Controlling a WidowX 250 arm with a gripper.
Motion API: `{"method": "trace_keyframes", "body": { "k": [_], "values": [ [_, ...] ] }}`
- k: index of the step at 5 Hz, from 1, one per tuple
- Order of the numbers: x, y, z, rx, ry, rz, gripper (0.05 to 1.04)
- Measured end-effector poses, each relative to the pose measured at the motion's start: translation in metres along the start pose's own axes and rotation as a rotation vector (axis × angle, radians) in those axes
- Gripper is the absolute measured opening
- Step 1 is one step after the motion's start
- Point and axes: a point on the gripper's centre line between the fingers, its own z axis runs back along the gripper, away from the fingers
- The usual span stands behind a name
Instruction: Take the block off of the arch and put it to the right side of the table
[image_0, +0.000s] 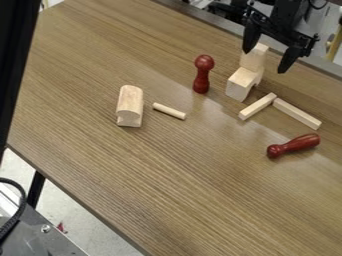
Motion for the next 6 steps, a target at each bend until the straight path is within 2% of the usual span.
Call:
{"method": "trace_keyframes", "body": {
  "k": [1,4,6],
  "values": [
    [0.0075,0.0022,0.0069,0.014,-0.03,-0.001,1.0],
    [0.0136,0.0003,-0.0026,0.012,-0.016,-0.013,0.999],
    [0.0156,0.0034,-0.0026,0.016,-0.026,0.001,1.0]
  ]
}}
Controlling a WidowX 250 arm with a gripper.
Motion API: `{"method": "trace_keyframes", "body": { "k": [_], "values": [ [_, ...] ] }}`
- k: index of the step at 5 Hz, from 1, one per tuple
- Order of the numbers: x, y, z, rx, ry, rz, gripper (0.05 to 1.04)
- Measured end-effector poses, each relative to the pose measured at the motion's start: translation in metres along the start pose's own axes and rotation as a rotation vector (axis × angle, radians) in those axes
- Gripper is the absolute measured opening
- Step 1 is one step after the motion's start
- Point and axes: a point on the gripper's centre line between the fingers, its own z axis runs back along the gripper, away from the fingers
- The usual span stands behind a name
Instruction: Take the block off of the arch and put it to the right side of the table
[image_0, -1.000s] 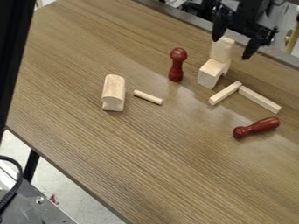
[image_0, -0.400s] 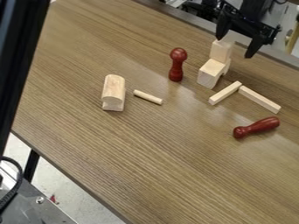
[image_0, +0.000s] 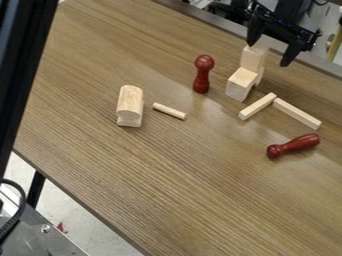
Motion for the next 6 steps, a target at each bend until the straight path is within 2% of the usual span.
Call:
{"method": "trace_keyframes", "body": {
  "k": [3,4,5,6],
  "values": [
    [0.001,0.008,-0.002,0.016,-0.007,0.025,0.999],
    [-0.002,0.012,-0.005,-0.015,0.012,0.055,0.949],
    [-0.007,0.013,-0.014,-0.033,0.05,0.077,0.658],
    [-0.009,0.014,-0.018,-0.033,0.057,0.09,0.561]
  ]
}}
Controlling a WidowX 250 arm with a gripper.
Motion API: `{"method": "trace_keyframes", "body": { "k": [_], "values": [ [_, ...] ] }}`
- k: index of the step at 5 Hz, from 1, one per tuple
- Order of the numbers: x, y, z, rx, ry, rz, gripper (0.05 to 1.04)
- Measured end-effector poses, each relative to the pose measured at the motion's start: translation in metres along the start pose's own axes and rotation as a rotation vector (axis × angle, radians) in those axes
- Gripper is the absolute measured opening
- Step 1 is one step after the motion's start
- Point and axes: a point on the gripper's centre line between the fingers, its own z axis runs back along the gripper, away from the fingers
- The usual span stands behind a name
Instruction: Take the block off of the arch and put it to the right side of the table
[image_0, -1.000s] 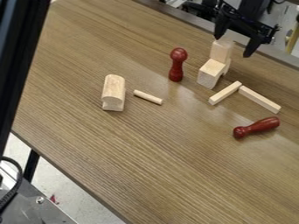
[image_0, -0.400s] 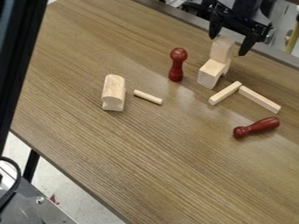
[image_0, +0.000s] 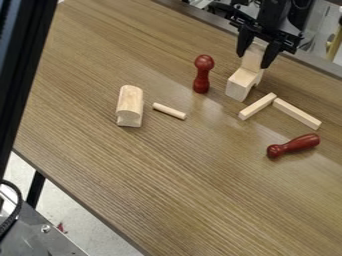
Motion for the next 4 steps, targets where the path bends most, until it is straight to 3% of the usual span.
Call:
{"method": "trace_keyframes", "body": {
  "k": [2,4],
  "values": [
    [-0.003,-0.009,0.002,-0.016,0.008,-0.001,0.56],
    [-0.021,-0.055,0.033,-0.056,-0.07,-0.058,0.56]
  ]
}}
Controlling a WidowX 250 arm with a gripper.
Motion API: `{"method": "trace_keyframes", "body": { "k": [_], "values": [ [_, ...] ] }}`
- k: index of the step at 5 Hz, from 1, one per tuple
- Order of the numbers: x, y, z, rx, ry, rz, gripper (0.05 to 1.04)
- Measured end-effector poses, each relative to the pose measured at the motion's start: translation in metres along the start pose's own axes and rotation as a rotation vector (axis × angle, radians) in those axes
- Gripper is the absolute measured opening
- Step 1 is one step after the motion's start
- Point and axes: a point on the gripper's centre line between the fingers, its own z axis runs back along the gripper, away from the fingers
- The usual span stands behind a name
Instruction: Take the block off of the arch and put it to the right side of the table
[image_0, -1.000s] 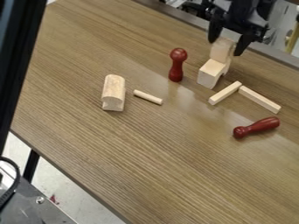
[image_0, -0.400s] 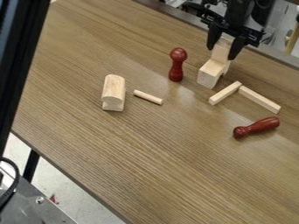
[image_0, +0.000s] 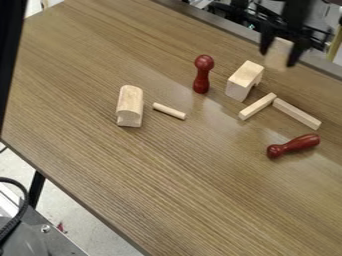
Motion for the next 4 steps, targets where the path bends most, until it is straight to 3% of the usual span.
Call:
{"method": "trace_keyframes", "body": {
  "k": [2,3,4],
  "values": [
    [-0.042,-0.041,-0.02,-0.029,0.09,-0.056,0.56],
    [-0.07,-0.043,-0.021,-0.027,0.143,-0.017,0.56],
    [-0.079,-0.04,-0.022,-0.027,0.145,0.003,0.56]
  ]
}}
